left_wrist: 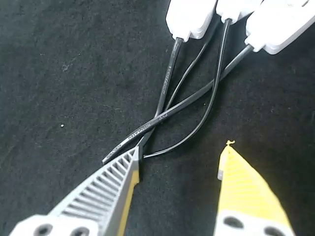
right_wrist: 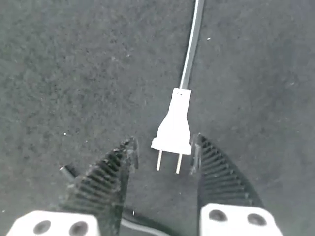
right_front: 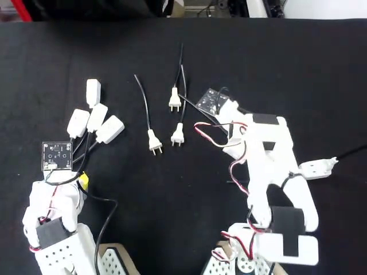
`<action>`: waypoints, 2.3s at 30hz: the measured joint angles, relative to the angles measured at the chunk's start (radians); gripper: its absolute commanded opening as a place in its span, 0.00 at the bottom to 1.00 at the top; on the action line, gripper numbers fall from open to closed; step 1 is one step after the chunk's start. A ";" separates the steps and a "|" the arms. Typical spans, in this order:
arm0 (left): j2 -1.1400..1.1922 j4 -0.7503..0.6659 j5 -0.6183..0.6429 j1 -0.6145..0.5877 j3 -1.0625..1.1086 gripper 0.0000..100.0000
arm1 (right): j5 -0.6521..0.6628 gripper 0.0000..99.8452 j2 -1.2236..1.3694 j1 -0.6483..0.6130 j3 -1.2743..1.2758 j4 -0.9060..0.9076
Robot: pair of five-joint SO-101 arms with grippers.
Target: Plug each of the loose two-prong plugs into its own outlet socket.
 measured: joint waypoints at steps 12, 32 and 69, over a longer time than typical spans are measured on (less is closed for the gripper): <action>0.000 0.000 0.000 0.000 0.000 0.26 | 0.000 0.18 0.315 0.032 -0.184 -0.046; 0.000 0.000 0.000 0.000 0.000 0.26 | -0.167 0.01 0.110 -0.054 -0.213 0.012; 0.000 -0.153 0.505 0.657 -0.120 0.26 | -1.410 0.01 -0.825 -0.710 0.549 -0.763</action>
